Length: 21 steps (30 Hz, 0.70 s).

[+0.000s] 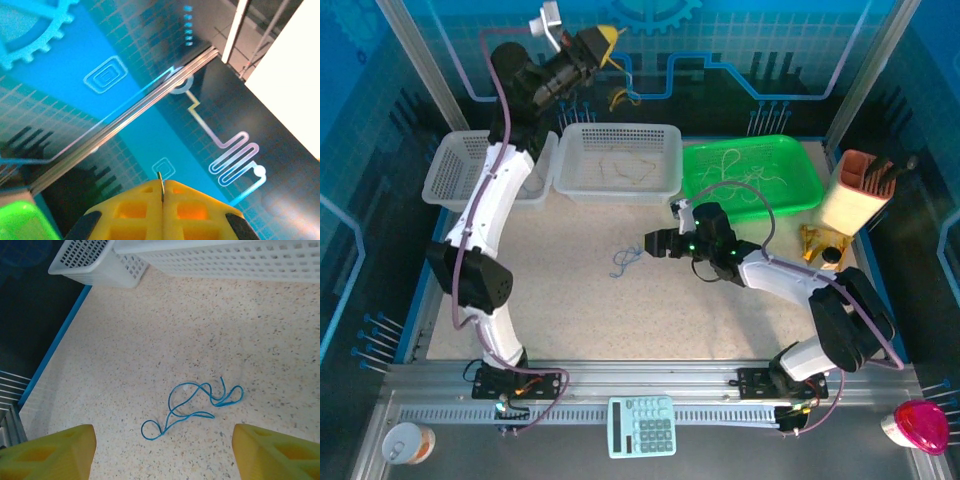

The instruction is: Untangle the cables

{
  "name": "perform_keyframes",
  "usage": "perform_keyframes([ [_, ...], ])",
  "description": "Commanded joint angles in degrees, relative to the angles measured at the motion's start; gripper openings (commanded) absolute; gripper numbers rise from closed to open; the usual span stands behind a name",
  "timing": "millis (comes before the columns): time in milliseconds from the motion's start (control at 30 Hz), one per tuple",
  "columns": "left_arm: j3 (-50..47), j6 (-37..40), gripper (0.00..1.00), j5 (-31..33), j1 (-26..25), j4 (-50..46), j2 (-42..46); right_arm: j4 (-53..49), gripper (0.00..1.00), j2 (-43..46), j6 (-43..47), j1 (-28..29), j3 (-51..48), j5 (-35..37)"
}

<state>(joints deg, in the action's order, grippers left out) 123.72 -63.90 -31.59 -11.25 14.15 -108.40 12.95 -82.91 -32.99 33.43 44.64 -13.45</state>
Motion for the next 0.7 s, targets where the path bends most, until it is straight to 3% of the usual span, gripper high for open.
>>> perform_keyframes([
  [0, 10.60, 3.79, 0.00, -1.11, 1.21, -5.77, -5.96, -2.52, 0.74, 4.39, 0.91, -0.02, -1.25, 2.25],
  [200, 25.67, 7.90, 0.00, 0.27, 2.73, -12.10, -17.14, -7.42, 0.74, 9.94, 2.00, -0.31, -2.14, 4.85],
  [667, 18.62, 13.33, 0.00, 0.39, 4.13, -12.22, -24.40, -15.88, 0.74, 18.79, 4.34, -0.73, -1.71, 7.56],
])
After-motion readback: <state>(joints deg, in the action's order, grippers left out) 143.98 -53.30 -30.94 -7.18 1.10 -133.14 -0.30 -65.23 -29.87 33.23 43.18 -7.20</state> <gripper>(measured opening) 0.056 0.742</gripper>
